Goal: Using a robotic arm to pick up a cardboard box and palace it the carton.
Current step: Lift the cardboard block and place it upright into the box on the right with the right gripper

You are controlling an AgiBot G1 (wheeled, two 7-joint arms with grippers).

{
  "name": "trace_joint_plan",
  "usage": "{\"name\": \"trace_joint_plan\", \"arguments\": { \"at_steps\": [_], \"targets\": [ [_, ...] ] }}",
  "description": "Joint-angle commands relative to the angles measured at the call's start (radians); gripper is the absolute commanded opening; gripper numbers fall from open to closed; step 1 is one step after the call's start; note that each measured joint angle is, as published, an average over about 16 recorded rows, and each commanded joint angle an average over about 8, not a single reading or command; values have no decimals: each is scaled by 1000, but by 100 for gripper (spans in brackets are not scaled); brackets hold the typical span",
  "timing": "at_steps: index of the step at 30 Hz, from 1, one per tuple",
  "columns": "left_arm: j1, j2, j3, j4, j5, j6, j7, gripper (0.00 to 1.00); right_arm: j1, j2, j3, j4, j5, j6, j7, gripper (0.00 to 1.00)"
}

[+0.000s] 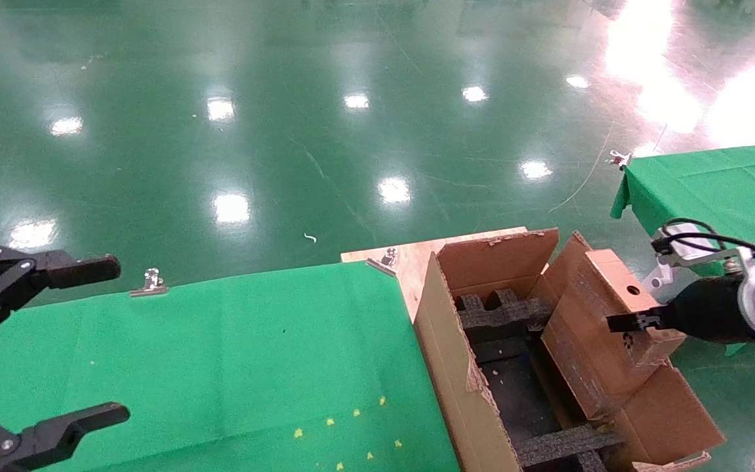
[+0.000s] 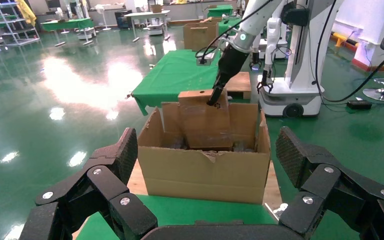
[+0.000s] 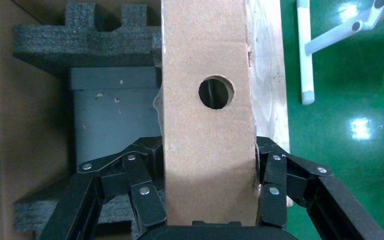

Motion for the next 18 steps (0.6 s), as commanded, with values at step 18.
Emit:
{"name": "trace_joint_plan", "arguments": {
  "at_steps": [18],
  "targets": [
    [0,0,1,0,0,0,0,100,-154,-88,-66,-69,-50,185,51,0]
  ]
}}
